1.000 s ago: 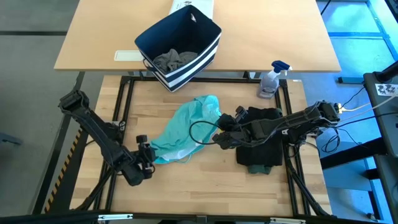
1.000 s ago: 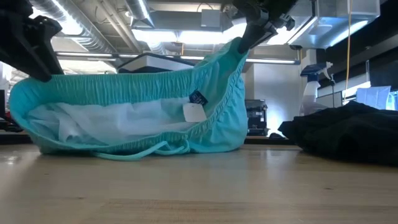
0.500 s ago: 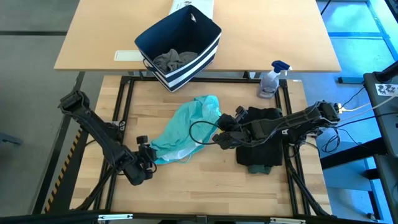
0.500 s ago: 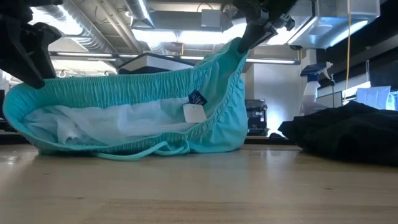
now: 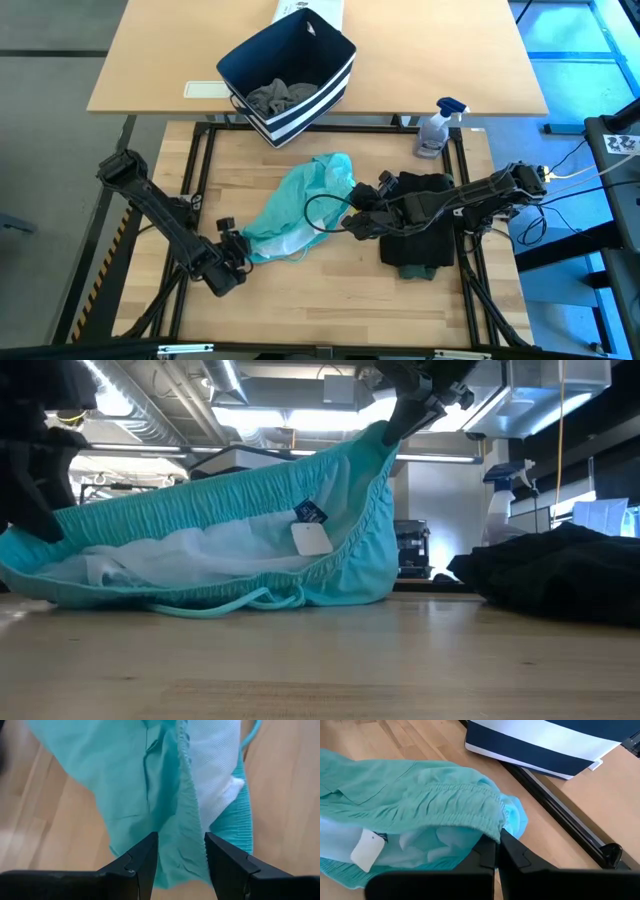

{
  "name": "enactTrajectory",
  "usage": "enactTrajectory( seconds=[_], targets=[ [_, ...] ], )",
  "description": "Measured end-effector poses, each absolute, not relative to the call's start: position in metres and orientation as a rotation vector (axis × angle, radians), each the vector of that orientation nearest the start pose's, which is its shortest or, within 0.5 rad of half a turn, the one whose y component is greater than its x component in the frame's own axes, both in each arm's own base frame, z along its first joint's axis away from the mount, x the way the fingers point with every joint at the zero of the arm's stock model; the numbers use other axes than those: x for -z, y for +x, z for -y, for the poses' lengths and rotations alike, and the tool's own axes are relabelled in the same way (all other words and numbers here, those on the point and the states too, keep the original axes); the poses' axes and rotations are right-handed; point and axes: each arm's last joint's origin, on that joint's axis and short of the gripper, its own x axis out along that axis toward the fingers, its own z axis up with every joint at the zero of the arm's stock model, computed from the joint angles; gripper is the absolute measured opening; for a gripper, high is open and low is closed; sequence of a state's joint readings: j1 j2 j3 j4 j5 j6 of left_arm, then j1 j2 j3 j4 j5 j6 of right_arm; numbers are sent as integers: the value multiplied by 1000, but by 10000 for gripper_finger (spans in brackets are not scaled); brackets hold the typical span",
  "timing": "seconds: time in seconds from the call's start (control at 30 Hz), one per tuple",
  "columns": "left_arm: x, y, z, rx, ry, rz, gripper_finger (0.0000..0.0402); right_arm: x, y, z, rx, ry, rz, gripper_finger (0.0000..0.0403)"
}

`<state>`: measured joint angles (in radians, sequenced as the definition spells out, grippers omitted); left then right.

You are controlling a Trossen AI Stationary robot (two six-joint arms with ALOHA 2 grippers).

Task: Fold Laundry from Bin

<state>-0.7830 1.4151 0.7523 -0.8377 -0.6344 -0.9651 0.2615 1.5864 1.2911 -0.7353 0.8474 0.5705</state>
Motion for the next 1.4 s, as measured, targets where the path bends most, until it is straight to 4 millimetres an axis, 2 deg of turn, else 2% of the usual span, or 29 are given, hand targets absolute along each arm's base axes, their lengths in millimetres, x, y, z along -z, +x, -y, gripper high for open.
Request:
enactTrajectory(
  seconds=[0.17, 0.23, 0.3, 0.4, 0.47, 0.57, 0.73, 0.93, 1.0, 1.13, 1.3, 1.4],
  targets=[
    [-164, 163, 134, -441, 63, -1057, 152, -279, 315, -62, 749, -29, -693, 1],
    [-163, 163, 133, -450, 63, -1061, 139, -279, 315, -62, 748, -29, -693, 1],
    [-163, 164, 131, -460, 62, -1062, 112, -279, 315, -62, 749, -29, -694, 1],
    [-165, 165, 126, -496, 75, -1062, 38, -279, 314, -62, 745, -50, -709, 1],
    [-170, 165, 123, -560, 86, -1054, 12, -278, 313, -61, 744, -69, -726, 1],
    [-190, 164, 118, -689, 135, -989, 5, -279, 310, -60, 746, -80, -741, 1],
    [-241, 163, 112, -879, 203, -760, 2, -284, 305, -59, 745, -85, -747, 1],
    [-283, 173, 102, -905, 146, -554, 2, -297, 302, -62, 715, -56, -730, 3],
    [-286, 176, 98, -922, 153, -536, 1, -296, 302, -62, 682, -27, -750, 14],
    [-286, 179, 94, -946, 149, -541, 1, -278, 298, -62, 675, 25, -802, 54],
    [-280, 181, 96, -942, 125, -548, 1, -241, 291, -60, 735, 124, -804, 111],
    [-279, 184, 98, -930, 115, -546, 0, -217, 290, -61, 706, 213, -763, 139]
  ],
)
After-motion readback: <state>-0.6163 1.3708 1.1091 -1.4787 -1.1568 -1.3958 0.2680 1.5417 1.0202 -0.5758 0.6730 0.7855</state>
